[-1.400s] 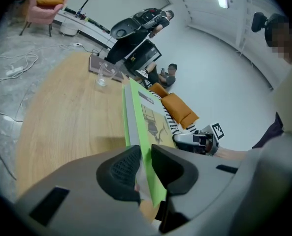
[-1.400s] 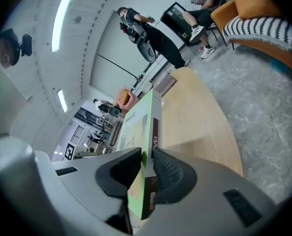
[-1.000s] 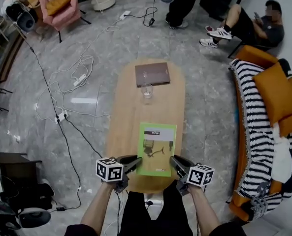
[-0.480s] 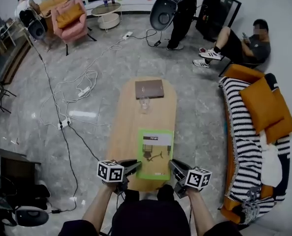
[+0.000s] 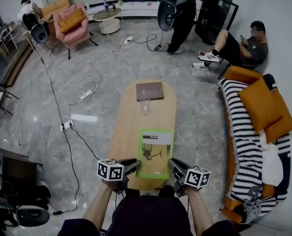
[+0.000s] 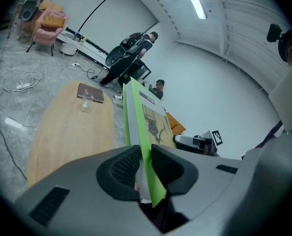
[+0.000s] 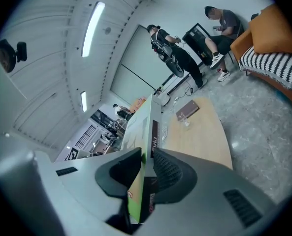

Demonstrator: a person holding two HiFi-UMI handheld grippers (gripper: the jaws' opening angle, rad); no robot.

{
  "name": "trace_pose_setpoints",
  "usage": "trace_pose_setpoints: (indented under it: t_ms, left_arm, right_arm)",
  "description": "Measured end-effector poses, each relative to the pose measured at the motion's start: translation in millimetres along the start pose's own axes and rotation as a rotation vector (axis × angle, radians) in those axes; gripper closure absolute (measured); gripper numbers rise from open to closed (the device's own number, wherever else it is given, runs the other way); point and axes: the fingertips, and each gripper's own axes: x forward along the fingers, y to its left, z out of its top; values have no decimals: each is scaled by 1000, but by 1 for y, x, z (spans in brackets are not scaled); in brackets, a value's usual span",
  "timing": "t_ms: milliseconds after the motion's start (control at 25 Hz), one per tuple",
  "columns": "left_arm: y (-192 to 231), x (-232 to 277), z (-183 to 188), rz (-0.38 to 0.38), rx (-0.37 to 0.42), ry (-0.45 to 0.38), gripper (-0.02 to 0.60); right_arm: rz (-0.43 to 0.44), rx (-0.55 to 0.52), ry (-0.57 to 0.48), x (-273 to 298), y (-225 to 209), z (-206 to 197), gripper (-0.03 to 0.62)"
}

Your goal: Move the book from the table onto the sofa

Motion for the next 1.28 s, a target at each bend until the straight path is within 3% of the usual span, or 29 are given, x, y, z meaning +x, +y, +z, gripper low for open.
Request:
trace_pose_setpoints:
  t_ms: [320,640,920,1280]
  left_arm:
    - [-9,35,-16,17,7,-19,499]
    - [-66,106,-16,-15,41,4,499]
    - [-115,151,-19,-69,130,93,499]
    - [-146,174,-42,-215,244,299,499]
  right_arm:
    - [32,11,-13,-19,-39,-2,499]
    - [17,1,-59,-92,-82,33,500]
    - [-39,50,-165,-156,-109,39,500]
    - [-163,159,-434,-211,-113,16,500]
